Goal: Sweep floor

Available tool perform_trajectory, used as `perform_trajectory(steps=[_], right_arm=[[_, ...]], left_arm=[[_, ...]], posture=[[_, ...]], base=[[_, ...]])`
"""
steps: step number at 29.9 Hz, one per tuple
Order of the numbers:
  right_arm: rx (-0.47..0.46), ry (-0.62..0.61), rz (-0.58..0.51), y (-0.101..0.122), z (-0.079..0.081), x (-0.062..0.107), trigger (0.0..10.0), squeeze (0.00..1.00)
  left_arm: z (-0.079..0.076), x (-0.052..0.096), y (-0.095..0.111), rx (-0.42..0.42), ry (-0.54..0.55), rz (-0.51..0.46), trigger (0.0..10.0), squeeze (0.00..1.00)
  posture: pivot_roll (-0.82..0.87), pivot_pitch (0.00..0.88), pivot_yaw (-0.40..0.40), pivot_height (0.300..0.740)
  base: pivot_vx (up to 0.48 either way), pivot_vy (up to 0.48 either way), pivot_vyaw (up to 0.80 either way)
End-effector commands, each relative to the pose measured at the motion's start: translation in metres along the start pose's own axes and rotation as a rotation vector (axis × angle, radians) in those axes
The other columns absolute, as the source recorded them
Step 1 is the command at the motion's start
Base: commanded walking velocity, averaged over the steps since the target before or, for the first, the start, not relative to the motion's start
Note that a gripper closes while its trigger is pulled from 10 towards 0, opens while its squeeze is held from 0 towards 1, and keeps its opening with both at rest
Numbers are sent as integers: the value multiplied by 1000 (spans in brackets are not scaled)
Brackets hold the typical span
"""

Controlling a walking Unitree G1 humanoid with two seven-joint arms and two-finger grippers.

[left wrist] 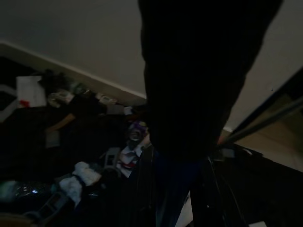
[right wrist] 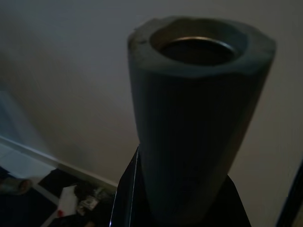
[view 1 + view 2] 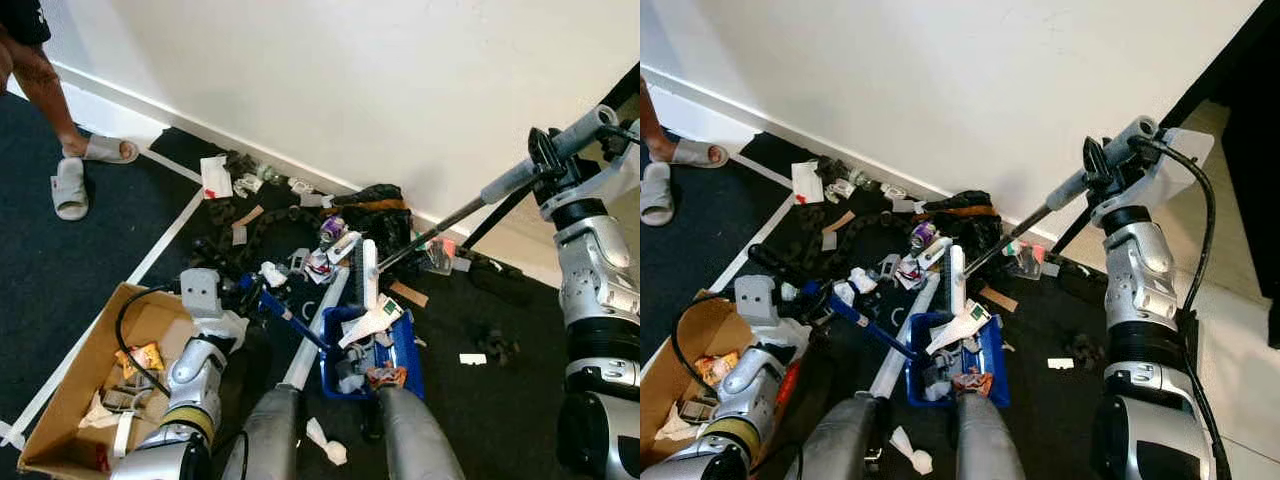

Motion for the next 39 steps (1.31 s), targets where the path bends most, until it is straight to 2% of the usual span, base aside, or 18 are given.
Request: perform_trajectory(steps=[1,3,4,6,10,11,15,21,22,24,26,28,29,32,34,36,37,39], right_arm=[[49,-34,-32,11,-12,1,10000,0],[70,-41,-10,6,-14,3,10000,0],[70,-41,-10,6,-14,3,10000,0],[88,-32,8,-2,-11,5,10000,0],[48,-33,-6,-4,-9,4,10000,0],[-19,-27,-34,-1,-7,1,10000,0],[-91,-10,-63,4,-3,-2,10000,0],[-57,56,-17,-4,8,0,10000,0],[-32,93,6,-8,14,2,10000,0],[-32,93,6,-8,14,2,10000,0],[1,139,36,-13,20,4,10000,0],[4,150,40,-14,22,5,10000,0],[-19,156,30,-11,22,6,10000,0],[-37,159,20,-9,21,6,10000,0],[-70,166,2,-5,22,6,10000,0],[-161,179,-45,4,23,7,10000,0],[-161,179,-45,4,23,7,10000,0],[-286,189,-117,21,21,8,10000,0]], left_arm=[[18,8,4,7,78,-20,10000,0],[32,12,7,8,130,-26,10000,0],[32,12,7,8,130,-26,10000,0],[49,19,12,2,198,-37,10000,0],[53,21,12,0,209,-33,10000,0],[51,21,9,0,204,-20,10000,0],[41,20,1,8,184,0,10000,0],[24,16,-7,11,140,23,10000,0],[20,14,-8,-4,118,31,10000,0],[20,14,-8,-4,118,31,10000,0],[13,11,-9,-45,75,48,10000,0],[12,10,-8,-62,62,53,10000,0],[10,9,-9,-96,44,64,10000,0],[9,9,-9,-109,39,70,10000,0],[8,9,-10,-124,35,77,10000,0],[7,10,-11,-153,38,86,10000,0],[7,10,-11,-153,38,86,10000,0],[9,11,-12,-165,64,85,10000,0]], posture=[[69,130,-89,740],[72,127,-90,740],[72,127,-90,740],[78,124,-92,740],[85,122,-94,740],[88,124,-95,740],[87,129,-95,740],[74,134,-94,740],[70,135,-92,740],[70,135,-92,740],[66,137,-87,740],[66,137,-87,740],[62,143,-84,740],[62,143,-84,740],[60,147,-82,740],[53,156,-82,740],[53,156,-82,740],[48,170,-85,740]], base=[[0,0,0],[0,0,0],[0,0,0],[0,0,0],[0,0,0],[0,0,0],[0,0,0],[0,0,0],[0,0,0],[0,0,0],[0,0,0],[0,0,0],[0,0,0],[0,0,0],[0,0,0],[0,0,0],[0,0,0],[0,0,0]])
Point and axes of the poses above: a point about 5 cm out from each wrist's last joint towards the gripper, its own x axis pointing back from the gripper into the wrist, its own y axis along the axis of the wrist's last joint, z = x × y, the point moved 4 cm from there along -x, pointing out of the wrist towards the gripper, and after that the axes turned 7 degrees about -x, right-handed, at the moved point
